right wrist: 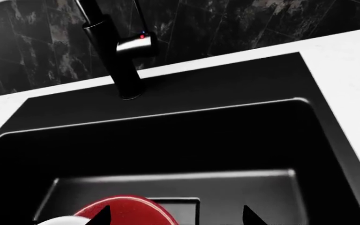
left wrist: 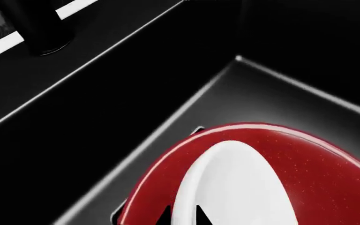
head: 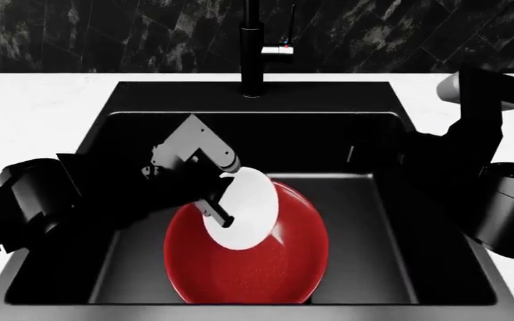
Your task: Stack the bowls in the sink.
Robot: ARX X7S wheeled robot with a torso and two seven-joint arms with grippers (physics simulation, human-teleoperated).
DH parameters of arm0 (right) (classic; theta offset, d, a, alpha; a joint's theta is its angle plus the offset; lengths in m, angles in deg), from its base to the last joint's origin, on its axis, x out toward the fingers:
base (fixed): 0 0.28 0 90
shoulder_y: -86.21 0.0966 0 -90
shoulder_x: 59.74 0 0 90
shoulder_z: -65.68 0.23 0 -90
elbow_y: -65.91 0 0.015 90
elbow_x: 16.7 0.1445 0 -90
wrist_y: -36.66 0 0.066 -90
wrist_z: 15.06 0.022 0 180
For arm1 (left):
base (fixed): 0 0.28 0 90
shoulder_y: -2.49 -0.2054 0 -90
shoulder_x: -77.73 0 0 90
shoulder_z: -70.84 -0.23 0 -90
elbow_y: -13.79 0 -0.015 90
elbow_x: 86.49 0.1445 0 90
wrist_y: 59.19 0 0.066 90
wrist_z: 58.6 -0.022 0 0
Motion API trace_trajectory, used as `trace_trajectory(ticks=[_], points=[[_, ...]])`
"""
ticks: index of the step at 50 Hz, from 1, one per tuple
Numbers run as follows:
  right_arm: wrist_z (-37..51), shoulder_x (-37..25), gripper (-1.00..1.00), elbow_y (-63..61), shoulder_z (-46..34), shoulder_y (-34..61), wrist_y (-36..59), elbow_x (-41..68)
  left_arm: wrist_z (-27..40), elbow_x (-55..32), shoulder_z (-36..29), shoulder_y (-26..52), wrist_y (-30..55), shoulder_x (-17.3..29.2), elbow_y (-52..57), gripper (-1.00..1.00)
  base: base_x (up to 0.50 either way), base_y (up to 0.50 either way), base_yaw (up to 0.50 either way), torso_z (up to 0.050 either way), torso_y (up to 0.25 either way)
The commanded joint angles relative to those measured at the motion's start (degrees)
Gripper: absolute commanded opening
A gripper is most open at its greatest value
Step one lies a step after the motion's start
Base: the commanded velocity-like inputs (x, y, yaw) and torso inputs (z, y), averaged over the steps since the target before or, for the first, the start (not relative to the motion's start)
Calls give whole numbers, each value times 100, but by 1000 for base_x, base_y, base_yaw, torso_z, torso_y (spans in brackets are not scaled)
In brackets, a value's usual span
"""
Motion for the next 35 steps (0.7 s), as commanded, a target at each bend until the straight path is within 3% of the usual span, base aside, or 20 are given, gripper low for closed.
trace_trajectory(ticks=[1,35], points=[[-14,-20,100,8,-5,-42,-9,-7,-5,122,-20,-3,5,18,338,-100,0,0,0,0,0],[-137,-45,100,54,-16,-201,-76,-96,-104,432,-275,-364,34,-207,400,-100,0,0,0,0,0]])
